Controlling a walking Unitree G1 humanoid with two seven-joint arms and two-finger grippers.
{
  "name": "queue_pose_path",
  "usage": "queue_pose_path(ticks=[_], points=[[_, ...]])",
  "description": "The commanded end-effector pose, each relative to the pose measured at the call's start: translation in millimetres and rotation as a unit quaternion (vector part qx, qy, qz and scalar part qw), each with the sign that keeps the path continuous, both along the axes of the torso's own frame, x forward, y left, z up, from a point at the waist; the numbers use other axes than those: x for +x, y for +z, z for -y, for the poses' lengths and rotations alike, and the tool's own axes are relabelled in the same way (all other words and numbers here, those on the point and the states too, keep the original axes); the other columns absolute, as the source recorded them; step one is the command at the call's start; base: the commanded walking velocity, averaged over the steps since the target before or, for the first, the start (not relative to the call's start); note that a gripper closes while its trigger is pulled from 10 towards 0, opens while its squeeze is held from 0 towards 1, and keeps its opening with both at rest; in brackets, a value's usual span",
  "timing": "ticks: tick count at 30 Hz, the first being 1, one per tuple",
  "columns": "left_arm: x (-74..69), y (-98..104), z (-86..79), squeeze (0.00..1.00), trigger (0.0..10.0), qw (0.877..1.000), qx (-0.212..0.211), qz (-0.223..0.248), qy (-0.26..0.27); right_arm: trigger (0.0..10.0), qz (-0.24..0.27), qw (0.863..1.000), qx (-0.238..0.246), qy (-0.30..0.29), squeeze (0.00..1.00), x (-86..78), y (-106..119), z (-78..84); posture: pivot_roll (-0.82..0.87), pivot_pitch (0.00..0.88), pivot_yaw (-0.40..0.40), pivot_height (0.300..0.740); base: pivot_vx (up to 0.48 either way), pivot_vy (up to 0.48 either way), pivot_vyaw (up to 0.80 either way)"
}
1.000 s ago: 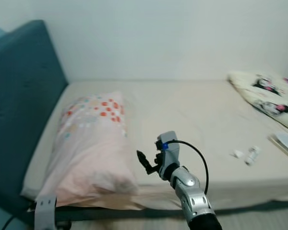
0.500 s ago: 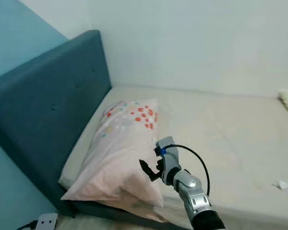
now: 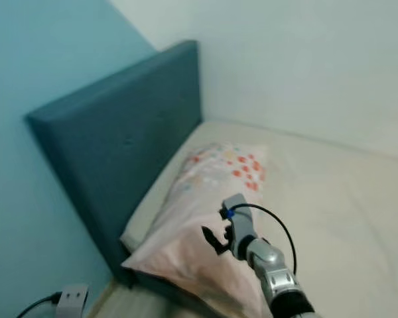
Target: Clean up the room
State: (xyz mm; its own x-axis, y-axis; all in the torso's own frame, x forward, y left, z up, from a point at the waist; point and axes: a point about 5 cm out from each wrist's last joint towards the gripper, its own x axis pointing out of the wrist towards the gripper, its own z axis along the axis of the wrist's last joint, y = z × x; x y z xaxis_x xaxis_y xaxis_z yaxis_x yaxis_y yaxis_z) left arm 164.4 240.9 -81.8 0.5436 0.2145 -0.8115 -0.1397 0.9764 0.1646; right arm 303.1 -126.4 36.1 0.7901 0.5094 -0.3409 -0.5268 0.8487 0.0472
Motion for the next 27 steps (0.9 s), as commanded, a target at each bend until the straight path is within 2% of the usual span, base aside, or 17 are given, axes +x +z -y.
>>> queue_pose_path(ticks=[1,4,7,8,12,15,16,27], points=[[-1.3,-2,3.1,0.0,10.0,1.0,-0.003,-0.009,-0.008,10.0,-0.012,1.0,-0.015,-0.015,0.0,-2.7,-8,9.9,0.05,0.0,-0.023,0.73,0.0,0.0,0.74],[-1.3,-2,3.5,0.0,10.0,1.0,-0.003,-0.01,-0.009,10.0,-0.02,0.999,-0.019,-0.025,0.0,-4.2,-12,13.5,0.05,0.0,-0.023,0.73,0.0,0.0,0.74],[-0.8,-2,6.4,0.0,10.0,1.0,-0.003,-0.015,-0.025,10.0,-0.043,0.993,-0.04,-0.105,0.0,-10.0,-26,35.8,0.04,0.0,-0.023,0.73,0.0,0.0,0.25],[-0.8,-2,6.4,0.0,10.0,1.0,-0.003,-0.015,-0.025,10.0,-0.043,0.993,-0.04,-0.105,0.0,-10.0,-26,35.8,0.04,0.0,-0.023,0.73,0.0,0.0,0.0],[0.2,-3,9.2,0.0,10.0,0.999,-0.002,-0.017,-0.041,10.0,-0.063,0.98,-0.089,-0.168,0.0,-13.9,-35,53.8,0.03,0.0,-0.015,0.73,0.0,0.068,0.0],[0.5,-3,10.0,0.0,10.0,0.999,-0.001,-0.018,-0.045,10.0,-0.072,0.974,-0.1,-0.192,0.0,-15.9,-38,60.7,0.03,0.0,-0.015,0.73,0.0,0.27,0.0],[1.4,-2,10.6,0.0,10.0,0.999,0.001,-0.018,-0.051,10.0,-0.078,0.967,-0.106,-0.219,0.0,-18.9,-41,68.7,0.03,0.0,-0.015,0.73,0.0,0.27,0.0],[3.9,-1,9.2,0.0,10.0,0.998,0.006,-0.017,-0.058,10.0,-0.072,0.965,-0.096,-0.231,0.0,-16.8,-40,70.3,0.02,0.0,-0.003,0.73,0.0,0.266,0.0]])
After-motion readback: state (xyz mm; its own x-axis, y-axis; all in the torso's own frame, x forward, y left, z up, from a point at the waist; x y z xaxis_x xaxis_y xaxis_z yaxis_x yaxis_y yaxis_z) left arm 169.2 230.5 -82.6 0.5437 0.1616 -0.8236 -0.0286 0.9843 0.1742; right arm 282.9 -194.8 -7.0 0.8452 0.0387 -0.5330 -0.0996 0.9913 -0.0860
